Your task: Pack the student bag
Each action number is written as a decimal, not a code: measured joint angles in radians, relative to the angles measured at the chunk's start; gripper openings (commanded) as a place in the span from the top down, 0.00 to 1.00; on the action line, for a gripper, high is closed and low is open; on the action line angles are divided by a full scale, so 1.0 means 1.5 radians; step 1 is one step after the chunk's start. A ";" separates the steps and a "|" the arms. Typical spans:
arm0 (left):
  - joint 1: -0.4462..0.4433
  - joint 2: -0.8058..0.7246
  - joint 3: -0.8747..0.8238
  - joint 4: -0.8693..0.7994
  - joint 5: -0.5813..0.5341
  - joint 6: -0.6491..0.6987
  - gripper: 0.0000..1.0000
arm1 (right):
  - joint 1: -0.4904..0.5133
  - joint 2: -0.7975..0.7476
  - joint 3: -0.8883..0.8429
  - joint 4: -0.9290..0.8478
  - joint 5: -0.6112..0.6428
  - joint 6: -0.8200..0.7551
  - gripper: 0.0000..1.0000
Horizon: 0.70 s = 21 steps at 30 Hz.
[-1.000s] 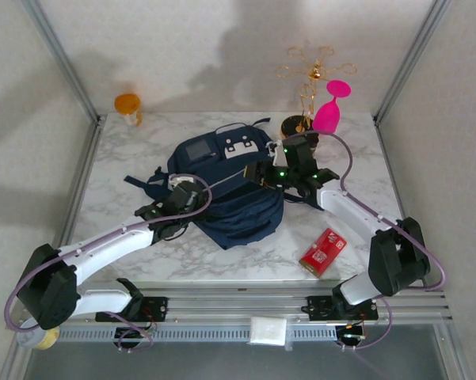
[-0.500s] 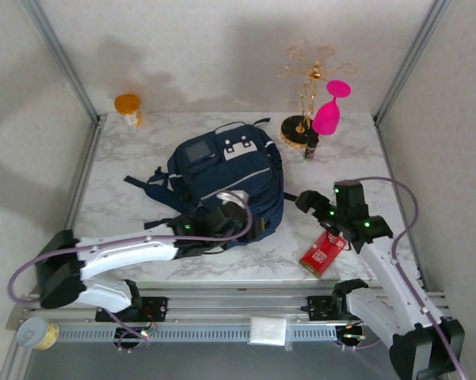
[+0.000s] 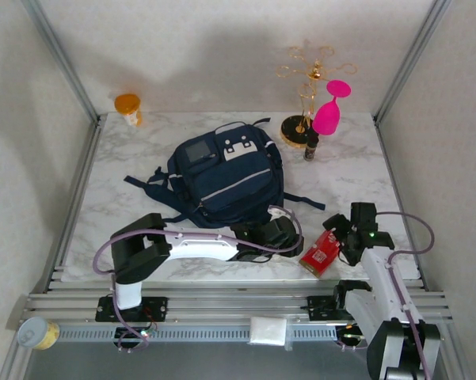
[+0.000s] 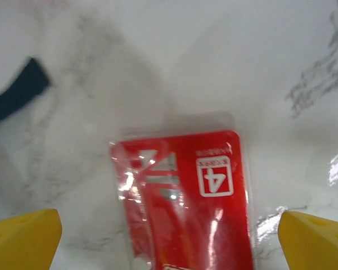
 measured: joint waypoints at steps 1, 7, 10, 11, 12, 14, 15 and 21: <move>0.002 0.007 0.000 0.002 0.000 -0.004 0.44 | 0.000 0.009 -0.011 0.011 -0.008 0.007 0.01; 0.015 0.014 -0.018 0.038 0.006 -0.025 0.44 | 0.037 0.049 -0.038 0.064 -0.034 0.048 0.01; 0.021 0.014 -0.030 0.042 0.005 -0.034 0.44 | 0.074 0.058 -0.037 0.078 -0.012 0.080 0.01; 0.022 0.014 -0.032 0.042 0.006 -0.036 0.44 | 0.082 0.063 -0.036 0.084 -0.008 0.088 0.01; 0.023 0.014 -0.032 0.042 0.006 -0.038 0.44 | 0.089 0.070 -0.034 0.090 -0.005 0.098 0.01; 0.025 0.014 -0.032 0.043 0.007 -0.039 0.44 | 0.098 0.084 -0.025 0.099 -0.006 0.110 0.01; 0.024 0.015 -0.032 0.044 0.008 -0.039 0.44 | 0.102 0.091 -0.020 0.103 -0.012 0.113 0.01; 0.023 0.050 -0.012 0.048 0.027 -0.044 0.47 | 0.114 0.071 -0.006 0.153 -0.122 0.112 0.01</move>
